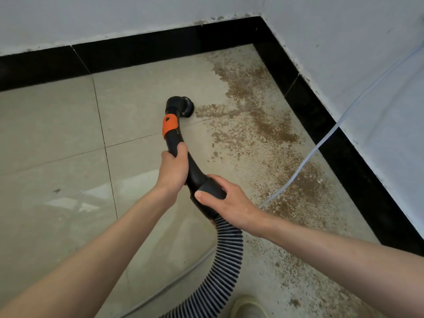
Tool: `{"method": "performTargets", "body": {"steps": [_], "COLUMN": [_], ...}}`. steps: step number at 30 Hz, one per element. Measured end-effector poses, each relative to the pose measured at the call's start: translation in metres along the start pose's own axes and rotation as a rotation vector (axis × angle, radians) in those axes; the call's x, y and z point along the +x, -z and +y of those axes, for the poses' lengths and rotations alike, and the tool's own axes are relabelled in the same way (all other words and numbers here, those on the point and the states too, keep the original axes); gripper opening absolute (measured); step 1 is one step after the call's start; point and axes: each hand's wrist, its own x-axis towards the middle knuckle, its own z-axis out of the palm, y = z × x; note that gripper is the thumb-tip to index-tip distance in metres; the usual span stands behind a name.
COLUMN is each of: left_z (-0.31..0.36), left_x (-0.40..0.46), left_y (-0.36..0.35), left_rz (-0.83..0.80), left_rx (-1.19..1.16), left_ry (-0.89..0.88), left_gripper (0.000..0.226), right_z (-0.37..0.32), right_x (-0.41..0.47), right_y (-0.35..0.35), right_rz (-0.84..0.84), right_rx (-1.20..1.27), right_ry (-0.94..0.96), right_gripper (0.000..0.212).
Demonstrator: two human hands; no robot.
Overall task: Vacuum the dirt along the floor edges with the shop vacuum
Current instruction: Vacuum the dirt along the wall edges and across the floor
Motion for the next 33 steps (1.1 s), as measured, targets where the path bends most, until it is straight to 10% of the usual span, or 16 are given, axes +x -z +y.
{"method": "performTargets", "body": {"steps": [12,23,33], "left_z": [0.031,-0.005,-0.024], "left_x": [0.013,-0.011,-0.03], "left_y": [-0.042,-0.008,-0.012], "left_rz": [-0.234,0.001,-0.147], "left_rx": [0.106,0.036,0.196], "left_ry": [-0.022,-0.005,-0.038], "left_gripper": [0.04,0.047,0.041], "right_z": [-0.006,0.005,0.037], "right_x": [-0.001,-0.012,-0.037], "right_y": [0.019,0.007,-0.013], "right_rz": [0.222,-0.015,0.139], "right_rx": [0.029,0.002,-0.068], "right_ry": [0.003,-0.003,-0.007], "right_gripper": [0.017,0.026,0.022]}}
